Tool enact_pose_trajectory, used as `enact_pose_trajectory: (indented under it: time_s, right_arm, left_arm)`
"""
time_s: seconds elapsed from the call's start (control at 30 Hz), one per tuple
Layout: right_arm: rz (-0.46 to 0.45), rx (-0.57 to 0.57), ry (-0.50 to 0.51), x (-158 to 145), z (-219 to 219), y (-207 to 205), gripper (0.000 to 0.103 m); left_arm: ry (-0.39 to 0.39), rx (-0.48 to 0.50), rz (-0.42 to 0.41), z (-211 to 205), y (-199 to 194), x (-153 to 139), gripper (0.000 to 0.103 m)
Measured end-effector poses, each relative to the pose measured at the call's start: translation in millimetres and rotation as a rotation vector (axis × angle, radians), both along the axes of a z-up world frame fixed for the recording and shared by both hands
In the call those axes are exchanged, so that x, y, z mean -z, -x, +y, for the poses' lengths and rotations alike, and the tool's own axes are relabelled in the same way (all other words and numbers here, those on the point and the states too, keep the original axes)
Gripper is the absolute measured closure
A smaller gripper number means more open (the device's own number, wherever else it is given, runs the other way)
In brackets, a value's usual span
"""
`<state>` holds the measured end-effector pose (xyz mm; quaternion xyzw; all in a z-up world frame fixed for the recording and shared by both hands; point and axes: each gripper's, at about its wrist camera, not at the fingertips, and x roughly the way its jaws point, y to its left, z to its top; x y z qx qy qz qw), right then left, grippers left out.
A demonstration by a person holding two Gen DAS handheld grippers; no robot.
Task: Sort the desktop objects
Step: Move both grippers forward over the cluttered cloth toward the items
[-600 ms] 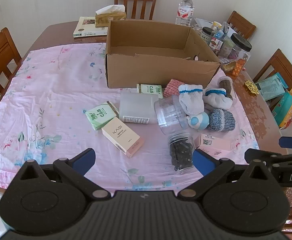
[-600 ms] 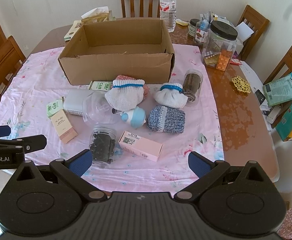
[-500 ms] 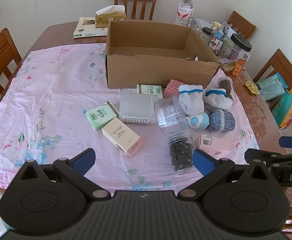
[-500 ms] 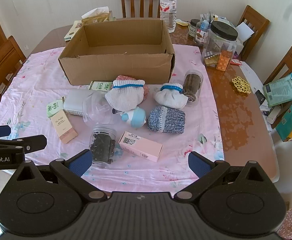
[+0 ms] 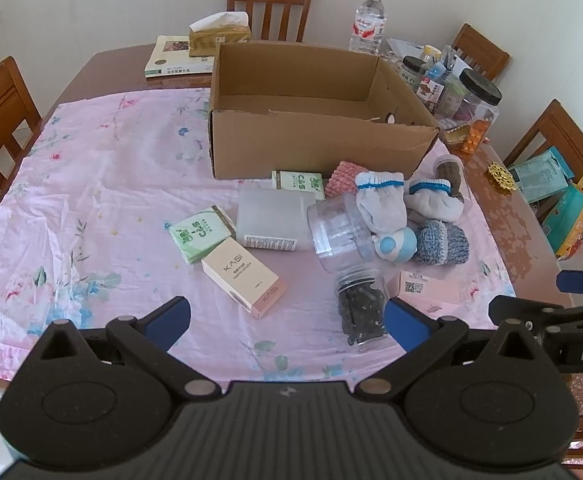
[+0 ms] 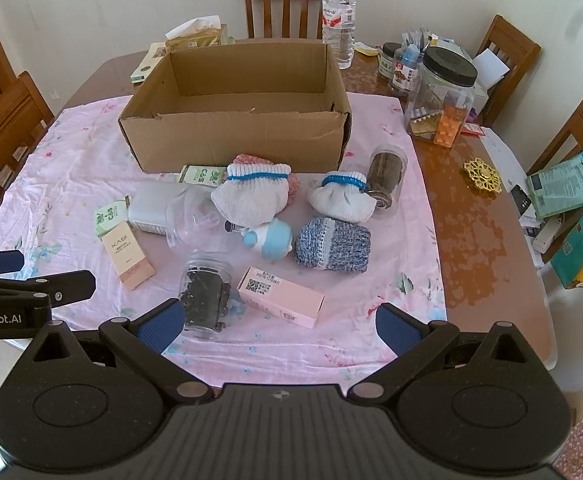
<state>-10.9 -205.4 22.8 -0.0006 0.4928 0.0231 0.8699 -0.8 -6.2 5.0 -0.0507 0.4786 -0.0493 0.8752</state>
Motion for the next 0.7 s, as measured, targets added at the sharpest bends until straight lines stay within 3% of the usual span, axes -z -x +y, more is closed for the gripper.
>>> enact_pose_trajectory:
  time_s: [0.33,0.7]
  right_arm:
    - [-0.040,-0.071,-0.007,3,0,-3,0.000]
    - [-0.033,-0.141,-0.012,21,-7,-13,0.000]
  left_arm:
    - [0.011,0.007,-0.033,-1,-1,7,0.001]
    - [-0.053,0.032,-0.096,-3,2,22,0.001]
